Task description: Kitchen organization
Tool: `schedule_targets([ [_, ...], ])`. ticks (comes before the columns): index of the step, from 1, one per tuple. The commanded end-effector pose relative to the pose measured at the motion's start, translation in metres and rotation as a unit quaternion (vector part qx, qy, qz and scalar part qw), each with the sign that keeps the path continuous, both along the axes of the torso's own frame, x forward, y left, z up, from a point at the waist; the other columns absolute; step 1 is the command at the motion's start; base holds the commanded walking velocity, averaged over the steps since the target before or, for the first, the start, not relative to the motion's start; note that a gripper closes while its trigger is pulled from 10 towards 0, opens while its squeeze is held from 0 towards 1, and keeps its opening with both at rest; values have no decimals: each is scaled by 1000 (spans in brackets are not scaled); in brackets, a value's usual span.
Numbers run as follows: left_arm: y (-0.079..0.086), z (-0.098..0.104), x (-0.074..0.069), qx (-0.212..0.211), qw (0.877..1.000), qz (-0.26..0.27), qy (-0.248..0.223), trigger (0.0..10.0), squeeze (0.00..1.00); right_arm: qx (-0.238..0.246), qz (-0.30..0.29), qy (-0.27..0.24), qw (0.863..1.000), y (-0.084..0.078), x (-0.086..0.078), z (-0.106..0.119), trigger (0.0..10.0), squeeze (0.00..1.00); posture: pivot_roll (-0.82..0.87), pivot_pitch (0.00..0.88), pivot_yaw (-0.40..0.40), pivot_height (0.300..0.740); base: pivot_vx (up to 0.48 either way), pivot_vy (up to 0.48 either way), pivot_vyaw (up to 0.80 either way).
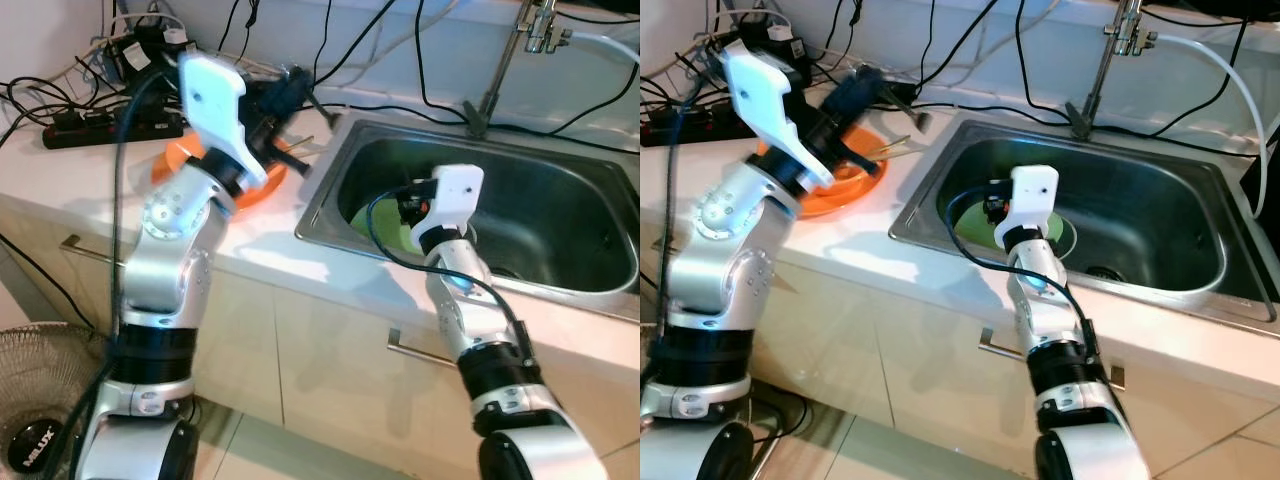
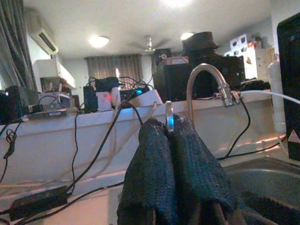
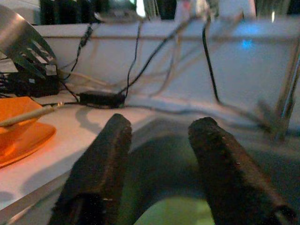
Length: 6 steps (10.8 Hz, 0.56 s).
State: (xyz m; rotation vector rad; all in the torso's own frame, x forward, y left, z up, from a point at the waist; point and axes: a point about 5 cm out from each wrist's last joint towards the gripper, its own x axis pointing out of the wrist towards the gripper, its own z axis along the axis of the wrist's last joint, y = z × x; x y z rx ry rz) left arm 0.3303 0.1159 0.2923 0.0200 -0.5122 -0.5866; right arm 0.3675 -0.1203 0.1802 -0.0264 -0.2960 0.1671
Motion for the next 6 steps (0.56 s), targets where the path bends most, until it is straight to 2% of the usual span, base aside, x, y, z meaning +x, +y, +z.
schedule_targets([
  [1,-1,1,-1,-9,1000,-7,6,10000,0,-48,10,-47,998,0,-2,14,10000,1000,236,0,-14,740,0,0,0],
  [2,-1,-7,-1,-23,1000,-11,18,10000,0,-62,17,-63,996,1,-4,17,10000,1000,231,0,-7,740,0,0,0],
  [3,-3,-10,-2,-19,999,-20,24,10000,0,-68,25,-74,995,3,-6,19,10000,1000,229,0,-2,740,0,0,0],
  [6,-8,-12,-5,-16,999,-37,29,10000,0,-97,54,-93,989,14,-12,18,10000,1000,223,0,10,740,0,0,0],
])
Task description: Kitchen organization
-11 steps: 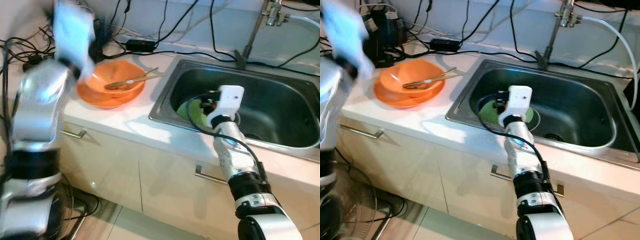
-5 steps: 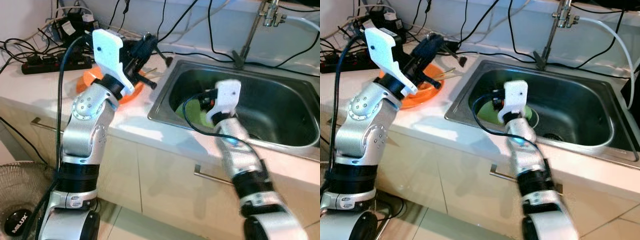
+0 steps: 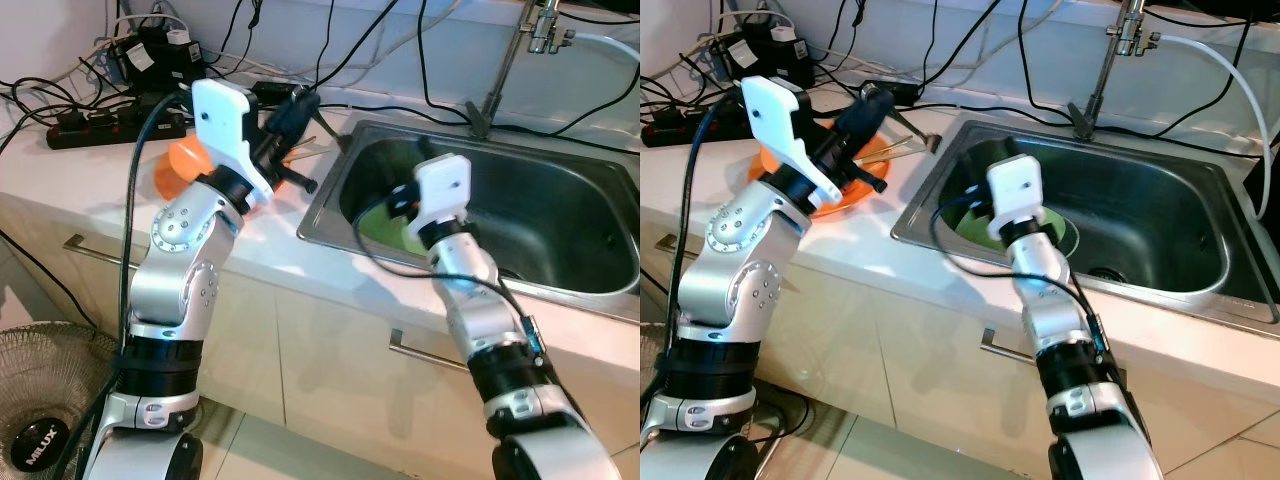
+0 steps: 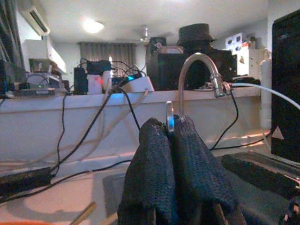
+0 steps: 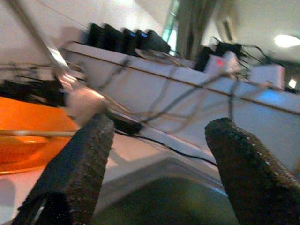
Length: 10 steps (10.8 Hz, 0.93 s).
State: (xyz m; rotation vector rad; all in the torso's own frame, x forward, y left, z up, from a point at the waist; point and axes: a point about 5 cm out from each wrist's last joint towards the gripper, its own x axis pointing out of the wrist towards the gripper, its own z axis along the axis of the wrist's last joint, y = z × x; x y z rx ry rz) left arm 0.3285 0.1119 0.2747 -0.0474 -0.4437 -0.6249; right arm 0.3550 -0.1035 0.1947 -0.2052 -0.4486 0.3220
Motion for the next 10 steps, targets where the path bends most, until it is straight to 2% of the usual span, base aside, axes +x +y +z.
schedule_targets([
  [1,-6,4,-4,-2,1000,-20,-8,10000,0,2,29,-7,1000,7,-4,2,10000,1000,222,0,12,740,0,0,0],
  [2,-8,3,-6,-4,999,-31,-7,10000,0,15,38,-2,999,11,-5,2,10000,718,222,0,12,740,0,0,0],
  [3,-11,2,-7,-4,999,-42,-2,10000,0,6,42,-5,999,14,-6,1,10000,0,222,0,12,740,0,0,0],
  [6,-22,-13,-12,9,995,-92,38,10000,0,2,54,-5,999,20,-9,0,10000,0,224,0,14,740,0,0,0],
  [10,-32,-20,-18,23,991,-126,50,10000,0,1,57,-4,998,24,-10,0,10000,0,222,0,24,740,0,0,0],
])
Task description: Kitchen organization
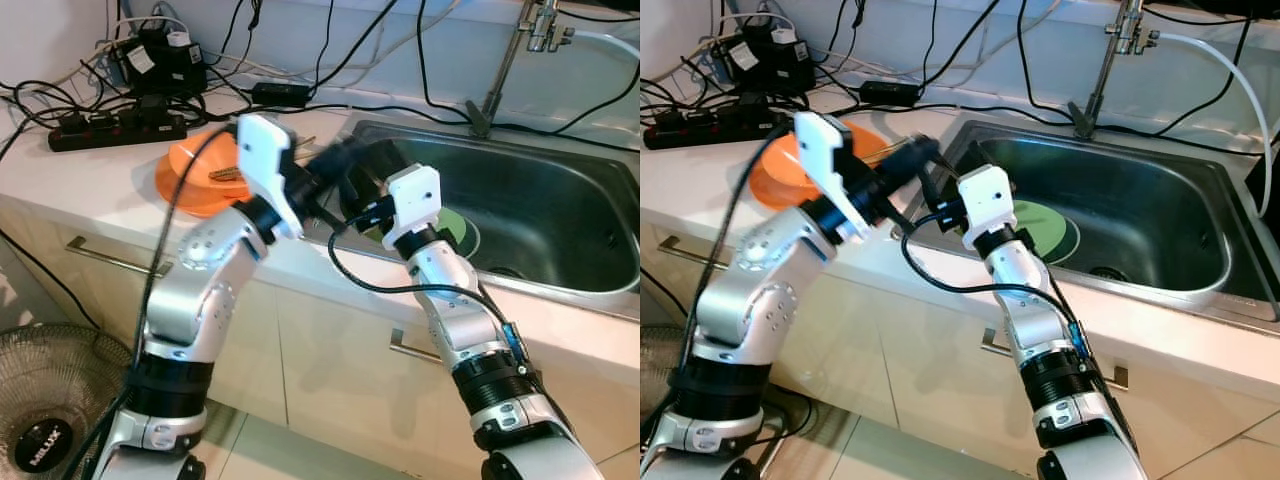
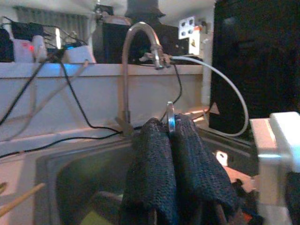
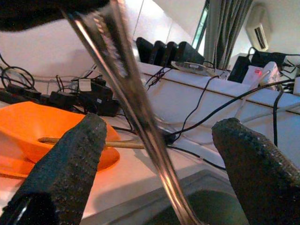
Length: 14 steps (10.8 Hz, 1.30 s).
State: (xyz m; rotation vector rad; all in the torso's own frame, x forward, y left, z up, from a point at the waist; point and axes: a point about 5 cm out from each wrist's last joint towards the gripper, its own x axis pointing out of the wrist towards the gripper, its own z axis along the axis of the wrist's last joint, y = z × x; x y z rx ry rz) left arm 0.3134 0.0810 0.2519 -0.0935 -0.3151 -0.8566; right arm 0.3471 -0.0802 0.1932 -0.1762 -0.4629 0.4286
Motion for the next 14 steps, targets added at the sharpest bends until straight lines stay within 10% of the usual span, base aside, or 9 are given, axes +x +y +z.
schedule_targets([
  [1,-2,3,-4,0,1000,-10,-8,10000,0,-1,2,-4,1000,1,-3,1,10000,0,222,0,24,740,0,0,0],
  [2,-2,3,-3,4,1000,-9,-8,10000,0,-3,3,-3,1000,1,-3,0,10000,0,221,0,26,740,0,0,0],
  [3,1,3,-2,6,1000,-3,-7,10000,0,-6,1,-1,1000,0,-3,-1,0,0,224,0,26,740,0,0,0],
  [14,3,5,2,14,1000,11,-7,10000,0,-15,9,9,1000,3,-2,-4,0,0,230,2,24,740,0,0,0],
])
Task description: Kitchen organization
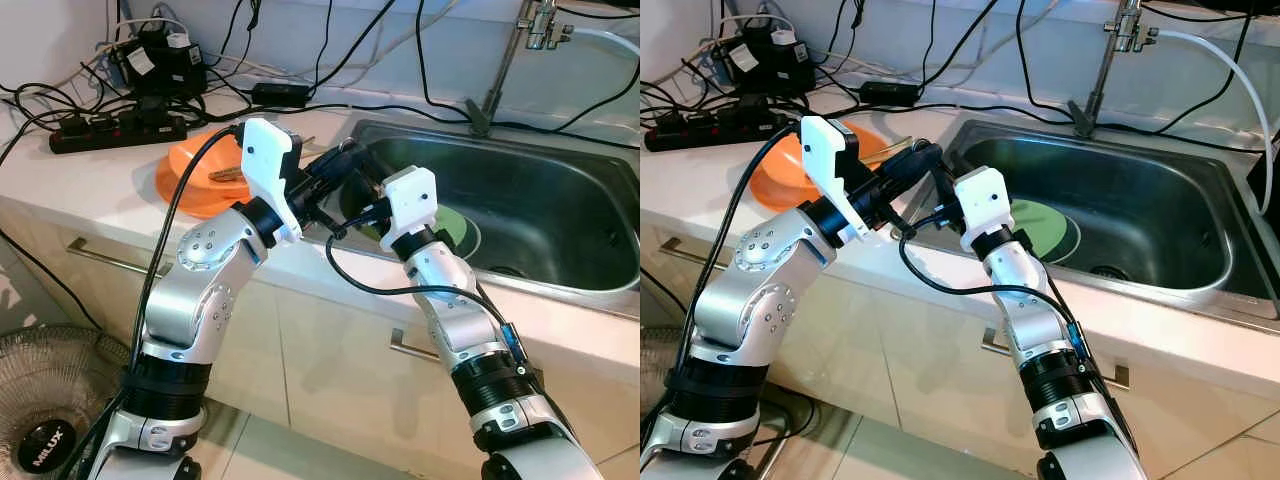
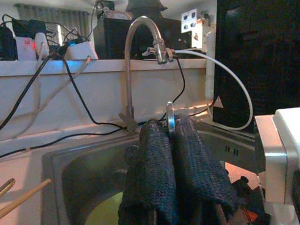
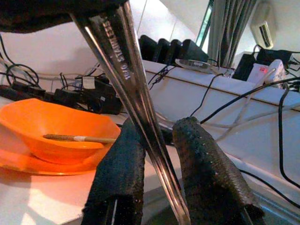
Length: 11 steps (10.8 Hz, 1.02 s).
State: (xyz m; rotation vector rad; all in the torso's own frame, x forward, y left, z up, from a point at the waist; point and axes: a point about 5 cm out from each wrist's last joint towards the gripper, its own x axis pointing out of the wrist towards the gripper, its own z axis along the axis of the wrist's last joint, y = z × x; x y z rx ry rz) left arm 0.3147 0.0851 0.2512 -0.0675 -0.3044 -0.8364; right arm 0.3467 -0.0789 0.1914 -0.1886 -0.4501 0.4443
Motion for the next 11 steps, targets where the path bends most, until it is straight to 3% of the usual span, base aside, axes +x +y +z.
schedule_targets([
  [1,0,6,1,1,1000,1,-7,10000,0,-7,3,4,1000,1,-2,-2,0,0,230,2,24,740,0,0,0],
  [4,0,6,1,1,1000,7,-12,10000,0,-8,1,5,1000,0,-1,-2,0,0,228,2,24,740,0,0,0],
  [5,-1,5,1,2,1000,5,-9,10000,910,-8,1,5,1000,0,-1,-2,0,0,229,3,23,740,0,0,0],
  [6,0,4,1,1,1000,4,-7,10000,1000,-8,1,5,1000,0,-1,-2,0,0,231,3,23,740,0,0,0],
  [10,5,8,4,-13,1000,23,-12,10000,1000,-10,-25,10,1000,-8,5,-3,0,0,230,0,20,740,0,0,0],
  [11,7,9,3,-24,999,29,-13,10000,0,-12,-48,19,999,-16,11,-3,0,0,232,0,17,740,0,0,0],
])
